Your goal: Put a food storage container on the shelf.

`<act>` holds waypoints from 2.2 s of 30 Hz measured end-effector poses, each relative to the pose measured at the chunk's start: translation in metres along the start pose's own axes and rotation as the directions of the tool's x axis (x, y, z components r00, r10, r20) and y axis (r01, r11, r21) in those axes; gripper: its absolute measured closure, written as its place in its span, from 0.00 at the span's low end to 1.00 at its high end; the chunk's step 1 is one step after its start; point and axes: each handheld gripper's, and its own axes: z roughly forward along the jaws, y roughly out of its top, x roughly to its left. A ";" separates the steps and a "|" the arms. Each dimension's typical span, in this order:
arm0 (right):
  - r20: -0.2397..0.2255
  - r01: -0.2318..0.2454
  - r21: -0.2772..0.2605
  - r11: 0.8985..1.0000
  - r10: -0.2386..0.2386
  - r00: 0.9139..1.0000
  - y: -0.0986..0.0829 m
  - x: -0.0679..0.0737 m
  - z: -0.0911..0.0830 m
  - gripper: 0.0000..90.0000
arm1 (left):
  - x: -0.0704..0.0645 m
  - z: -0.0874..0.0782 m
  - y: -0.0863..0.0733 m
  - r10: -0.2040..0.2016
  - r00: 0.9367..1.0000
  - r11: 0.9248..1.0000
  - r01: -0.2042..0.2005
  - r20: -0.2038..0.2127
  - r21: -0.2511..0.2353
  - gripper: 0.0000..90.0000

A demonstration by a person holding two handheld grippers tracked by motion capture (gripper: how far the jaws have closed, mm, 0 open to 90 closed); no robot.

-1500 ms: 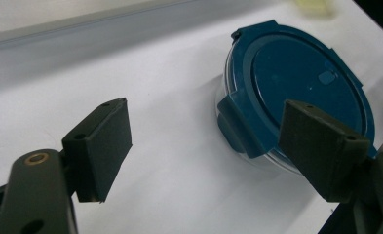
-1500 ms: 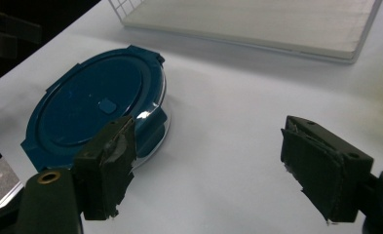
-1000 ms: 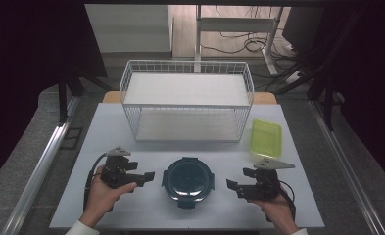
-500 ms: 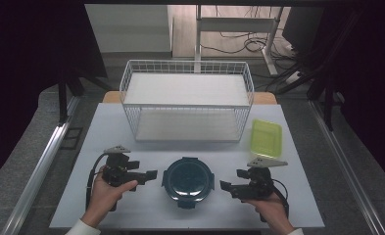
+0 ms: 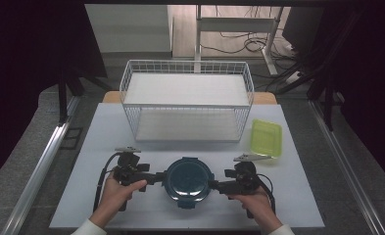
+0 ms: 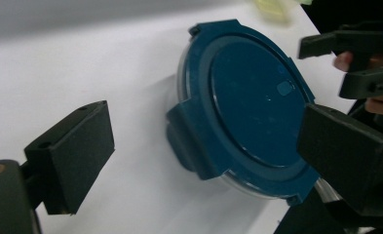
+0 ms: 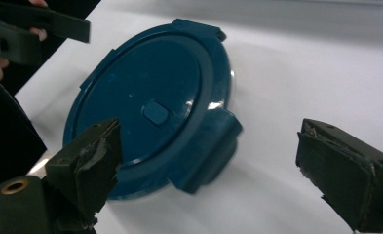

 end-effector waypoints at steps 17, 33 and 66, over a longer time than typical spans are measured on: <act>-0.042 -0.098 0.066 0.993 0.101 0.994 0.005 0.001 0.029 0.08 | 0.002 0.029 0.003 -0.035 0.998 0.998 0.032 0.055 0.062 0.10; -0.092 -0.191 0.115 0.975 0.202 0.975 -0.006 -0.002 0.042 0.10 | 0.006 0.045 -0.005 -0.086 0.990 0.989 0.072 0.108 0.131 0.13; -0.125 -0.341 0.106 0.934 0.353 0.927 -0.012 0.000 0.029 0.35 | -0.010 0.033 -0.018 -0.152 0.983 0.986 0.145 0.103 0.078 0.37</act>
